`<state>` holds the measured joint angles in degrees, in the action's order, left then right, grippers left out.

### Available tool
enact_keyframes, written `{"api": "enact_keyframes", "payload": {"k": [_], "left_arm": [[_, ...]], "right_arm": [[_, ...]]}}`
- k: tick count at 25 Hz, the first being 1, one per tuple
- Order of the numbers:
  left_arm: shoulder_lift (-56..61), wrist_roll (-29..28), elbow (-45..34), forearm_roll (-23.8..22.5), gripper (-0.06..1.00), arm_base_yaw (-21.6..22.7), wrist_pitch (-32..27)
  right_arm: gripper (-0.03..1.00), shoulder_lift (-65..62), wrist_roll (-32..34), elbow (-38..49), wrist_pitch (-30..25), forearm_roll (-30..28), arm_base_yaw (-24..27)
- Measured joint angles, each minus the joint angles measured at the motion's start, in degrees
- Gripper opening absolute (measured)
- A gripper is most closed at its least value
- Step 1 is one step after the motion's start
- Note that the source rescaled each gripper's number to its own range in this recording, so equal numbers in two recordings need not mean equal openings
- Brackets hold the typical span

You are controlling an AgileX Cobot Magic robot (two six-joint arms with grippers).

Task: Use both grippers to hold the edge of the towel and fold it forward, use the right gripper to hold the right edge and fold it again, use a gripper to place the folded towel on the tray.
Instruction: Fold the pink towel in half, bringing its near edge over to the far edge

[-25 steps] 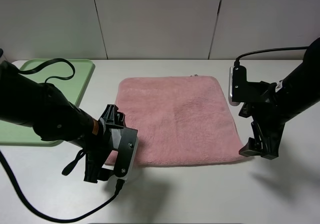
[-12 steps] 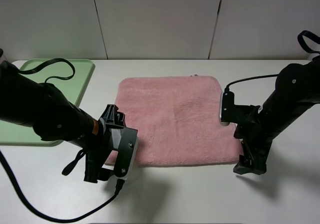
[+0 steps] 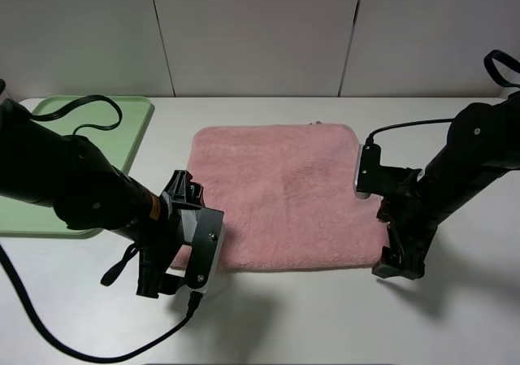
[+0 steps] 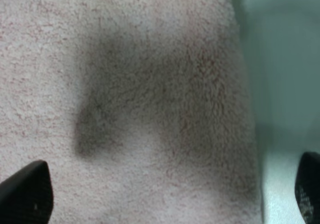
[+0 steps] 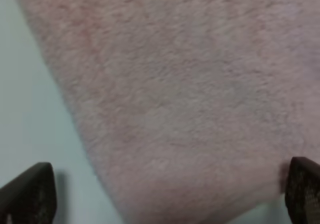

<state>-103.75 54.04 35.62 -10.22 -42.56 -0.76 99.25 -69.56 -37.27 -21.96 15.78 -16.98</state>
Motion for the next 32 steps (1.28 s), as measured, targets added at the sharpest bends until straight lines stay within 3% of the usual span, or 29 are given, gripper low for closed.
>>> {"api": "enact_keyframes", "payload": {"k": [12, 20, 27, 32], "left_arm": [[0.0, -0.05, 0.04, 0.0, 0.98, 0.0, -0.11], [-0.05, -0.07, 0.04, 0.0, 0.98, 0.0, -0.11], [-0.05, -0.07, 0.04, 0.0, 0.98, 0.0, -0.11], [-0.11, -0.11, 0.04, 0.21, 0.89, 0.0, -0.7]], "right_arm": [[1.0, 0.14, 0.0, 0.33, 1.5, 0.57, 0.0], [1.0, -0.17, -0.04, 6.48, 9.68, 1.36, 0.0], [1.0, -0.47, -0.04, 6.97, 10.53, 1.55, 0.0], [1.0, -0.47, -0.04, 6.99, 11.19, 1.6, 0.0]]}}
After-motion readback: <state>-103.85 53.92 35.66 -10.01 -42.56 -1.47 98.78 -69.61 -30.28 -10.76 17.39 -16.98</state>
